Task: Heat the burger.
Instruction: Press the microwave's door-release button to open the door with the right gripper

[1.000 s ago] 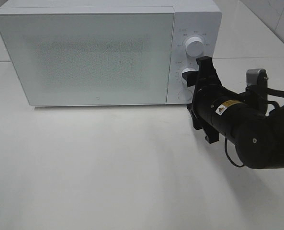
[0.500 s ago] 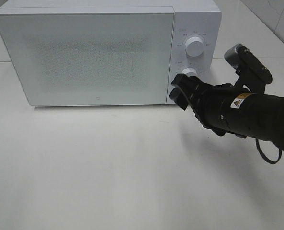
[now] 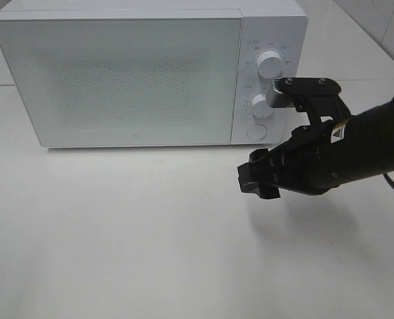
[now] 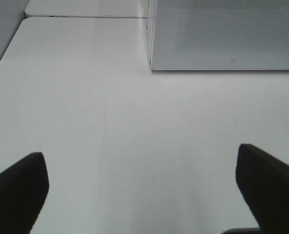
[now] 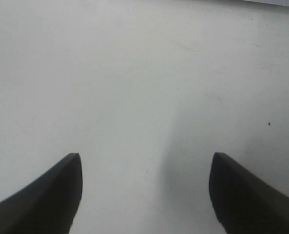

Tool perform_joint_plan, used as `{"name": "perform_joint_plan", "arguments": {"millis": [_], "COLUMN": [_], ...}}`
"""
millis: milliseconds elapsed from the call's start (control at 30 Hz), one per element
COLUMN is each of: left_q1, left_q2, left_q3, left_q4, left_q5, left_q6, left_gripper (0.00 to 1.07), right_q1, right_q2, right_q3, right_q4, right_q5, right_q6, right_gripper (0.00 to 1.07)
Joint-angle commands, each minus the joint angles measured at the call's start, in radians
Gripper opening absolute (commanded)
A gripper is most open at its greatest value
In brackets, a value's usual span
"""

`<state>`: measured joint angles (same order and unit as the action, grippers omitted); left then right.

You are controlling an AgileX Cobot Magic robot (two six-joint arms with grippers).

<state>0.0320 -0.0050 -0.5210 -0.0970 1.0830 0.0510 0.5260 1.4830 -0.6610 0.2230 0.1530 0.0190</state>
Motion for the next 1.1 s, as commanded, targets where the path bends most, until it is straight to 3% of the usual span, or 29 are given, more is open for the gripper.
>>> {"name": "perform_joint_plan", "arguments": {"millis": [33,200,1100], "left_q1": [0.003,0.003,0.003], "left_q2": [-0.015,-0.015,-0.015], "left_q3": [0.001,0.001,0.001], "left_q4": [-0.002,-0.002,-0.002], "left_q5": [-0.011,-0.011,-0.011], "left_q6": [-0.004,-0.004,-0.004], "left_gripper": [0.99,0.99,0.99], "right_q1": [-0.011,-0.011,-0.011], "right_q2": [-0.035,-0.130,-0.659], "right_q3": [-0.072,-0.137,-0.126], "right_q4": [-0.166,-0.249,-0.283], "right_q5": [0.185,0.330,0.657], "right_q6": [0.049,0.088,0.058], "right_gripper": [0.71,0.71,0.71]}}
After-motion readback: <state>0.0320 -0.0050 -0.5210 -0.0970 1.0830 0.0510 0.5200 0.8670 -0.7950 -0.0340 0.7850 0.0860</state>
